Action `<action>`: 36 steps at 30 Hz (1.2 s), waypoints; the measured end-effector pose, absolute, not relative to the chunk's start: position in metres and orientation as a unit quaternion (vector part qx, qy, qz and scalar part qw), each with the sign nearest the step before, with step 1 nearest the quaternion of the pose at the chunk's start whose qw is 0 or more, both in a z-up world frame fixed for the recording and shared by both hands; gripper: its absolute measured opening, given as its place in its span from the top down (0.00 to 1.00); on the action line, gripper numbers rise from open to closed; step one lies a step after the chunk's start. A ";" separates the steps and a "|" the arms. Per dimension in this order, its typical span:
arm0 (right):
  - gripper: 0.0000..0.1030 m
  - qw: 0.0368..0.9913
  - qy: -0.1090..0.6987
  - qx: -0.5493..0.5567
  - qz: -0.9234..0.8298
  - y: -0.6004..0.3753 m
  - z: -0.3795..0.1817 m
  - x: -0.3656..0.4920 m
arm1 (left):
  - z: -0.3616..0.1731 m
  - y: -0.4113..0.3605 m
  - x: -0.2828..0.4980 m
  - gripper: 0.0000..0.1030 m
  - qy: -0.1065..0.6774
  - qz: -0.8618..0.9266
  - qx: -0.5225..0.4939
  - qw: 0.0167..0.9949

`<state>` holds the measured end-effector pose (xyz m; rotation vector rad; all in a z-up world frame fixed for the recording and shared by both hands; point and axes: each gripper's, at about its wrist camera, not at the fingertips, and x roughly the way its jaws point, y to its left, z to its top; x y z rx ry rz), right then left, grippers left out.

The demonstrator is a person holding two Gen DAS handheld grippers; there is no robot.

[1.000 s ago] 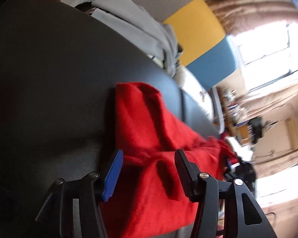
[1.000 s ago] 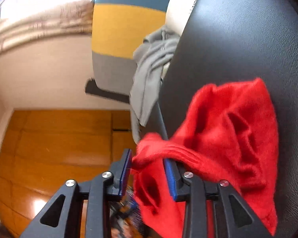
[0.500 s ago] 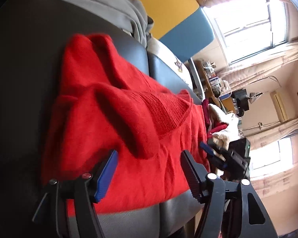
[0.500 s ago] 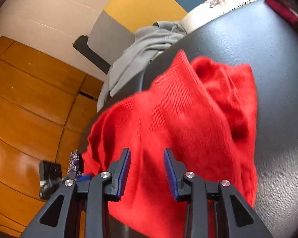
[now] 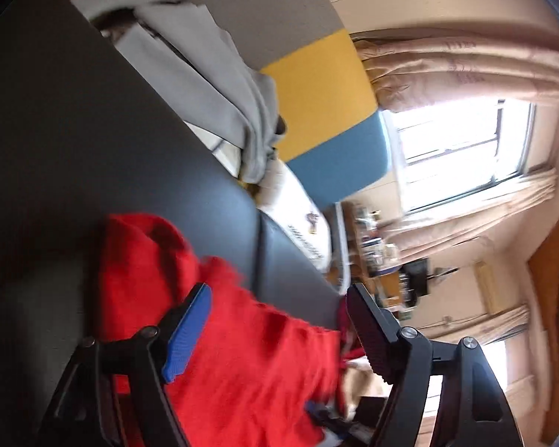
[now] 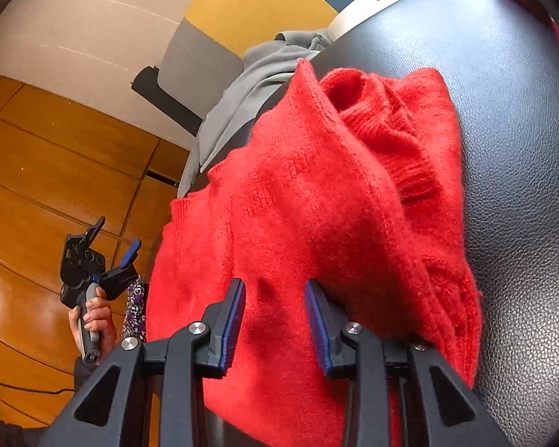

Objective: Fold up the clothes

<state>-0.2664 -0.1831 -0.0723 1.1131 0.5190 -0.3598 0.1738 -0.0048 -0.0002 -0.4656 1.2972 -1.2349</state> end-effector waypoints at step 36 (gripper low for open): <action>0.93 0.820 0.369 0.245 -0.364 -0.229 -0.022 -0.197 | -0.037 0.007 0.124 0.91 0.488 -0.491 0.081 0.717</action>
